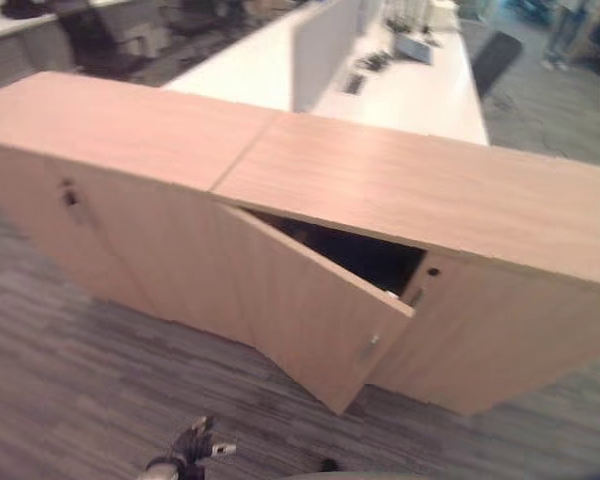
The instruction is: Put the empty folder in the office cabinet
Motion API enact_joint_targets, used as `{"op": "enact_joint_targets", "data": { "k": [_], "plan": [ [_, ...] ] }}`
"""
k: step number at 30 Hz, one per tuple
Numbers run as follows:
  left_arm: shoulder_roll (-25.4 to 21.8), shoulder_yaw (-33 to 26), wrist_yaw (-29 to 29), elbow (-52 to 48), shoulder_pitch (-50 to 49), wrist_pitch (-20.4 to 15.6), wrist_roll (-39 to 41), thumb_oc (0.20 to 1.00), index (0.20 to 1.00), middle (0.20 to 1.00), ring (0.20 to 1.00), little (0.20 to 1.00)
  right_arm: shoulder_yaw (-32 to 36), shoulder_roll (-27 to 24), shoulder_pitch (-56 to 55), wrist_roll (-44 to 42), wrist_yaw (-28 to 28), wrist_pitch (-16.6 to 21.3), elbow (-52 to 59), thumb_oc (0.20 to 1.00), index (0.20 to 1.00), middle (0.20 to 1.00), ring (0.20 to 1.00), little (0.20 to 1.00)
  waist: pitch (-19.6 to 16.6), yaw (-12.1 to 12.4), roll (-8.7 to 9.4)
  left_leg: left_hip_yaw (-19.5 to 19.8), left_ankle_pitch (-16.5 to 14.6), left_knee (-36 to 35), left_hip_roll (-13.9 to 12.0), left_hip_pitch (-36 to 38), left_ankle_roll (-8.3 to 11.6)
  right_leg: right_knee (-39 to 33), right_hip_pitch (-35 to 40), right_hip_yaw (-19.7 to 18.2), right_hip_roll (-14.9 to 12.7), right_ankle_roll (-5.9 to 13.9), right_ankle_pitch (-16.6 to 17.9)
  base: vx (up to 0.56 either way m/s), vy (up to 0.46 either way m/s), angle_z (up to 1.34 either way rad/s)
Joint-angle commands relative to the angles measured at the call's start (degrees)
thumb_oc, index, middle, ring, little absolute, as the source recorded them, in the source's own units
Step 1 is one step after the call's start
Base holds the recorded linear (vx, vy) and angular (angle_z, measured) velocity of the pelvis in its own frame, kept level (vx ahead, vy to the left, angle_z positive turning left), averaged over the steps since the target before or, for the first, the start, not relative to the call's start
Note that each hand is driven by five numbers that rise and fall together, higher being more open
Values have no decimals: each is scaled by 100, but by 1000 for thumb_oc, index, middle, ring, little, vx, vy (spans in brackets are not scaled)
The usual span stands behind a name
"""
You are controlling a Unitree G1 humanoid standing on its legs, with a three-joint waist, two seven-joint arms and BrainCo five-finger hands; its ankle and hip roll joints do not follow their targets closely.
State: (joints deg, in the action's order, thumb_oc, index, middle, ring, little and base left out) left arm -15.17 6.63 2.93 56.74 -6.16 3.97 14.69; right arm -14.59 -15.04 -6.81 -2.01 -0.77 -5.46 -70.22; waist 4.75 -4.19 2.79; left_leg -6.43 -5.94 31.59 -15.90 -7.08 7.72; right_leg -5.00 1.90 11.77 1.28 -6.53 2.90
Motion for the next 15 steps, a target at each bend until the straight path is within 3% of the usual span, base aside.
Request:
{"op": "enact_joint_targets", "data": {
  "k": [1,2,4,11,15],
  "plan": [
    [261,-54,-94,1385,438,-135,268,1000,1000,1000,1000,1000,-146,2,611,81,-11,53,-384,1000,1000,1000,1000,1000,309,113,178,123,-80,-869,804,-403,-615,66,62,54,-197,776,-529,-51,108,-35],
    [343,-145,22,1869,487,-107,361,1000,1000,1000,1000,1000,-204,-28,749,91,10,39,-481,1000,1000,1000,1000,1000,332,158,135,294,-54,-1018,1017,-454,-602,78,71,-70,-163,804,-512,-74,132,-59],
    [399,-334,184,2478,491,-53,307,1000,1000,1000,1000,1000,-272,-50,864,113,48,35,-592,1000,1000,1000,1000,1000,339,197,66,431,13,-1150,1199,-449,-546,77,110,-292,-112,832,-503,9,74,-91],
    [369,-677,538,2772,344,67,73,1000,1000,1000,1000,1000,-322,-21,852,108,265,15,-688,1000,1000,1000,1000,1000,84,211,-125,49,124,-2351,1296,471,-555,51,242,-350,-198,931,-450,68,107,-33],
    [362,-622,237,2675,442,-61,-121,1000,1000,1000,1000,1000,-404,77,800,242,296,-24,-760,1000,1000,1000,1000,1000,-68,241,-148,23,296,-3025,1418,765,-612,19,204,-309,-289,1022,-396,48,90,-2]
  ]
}}
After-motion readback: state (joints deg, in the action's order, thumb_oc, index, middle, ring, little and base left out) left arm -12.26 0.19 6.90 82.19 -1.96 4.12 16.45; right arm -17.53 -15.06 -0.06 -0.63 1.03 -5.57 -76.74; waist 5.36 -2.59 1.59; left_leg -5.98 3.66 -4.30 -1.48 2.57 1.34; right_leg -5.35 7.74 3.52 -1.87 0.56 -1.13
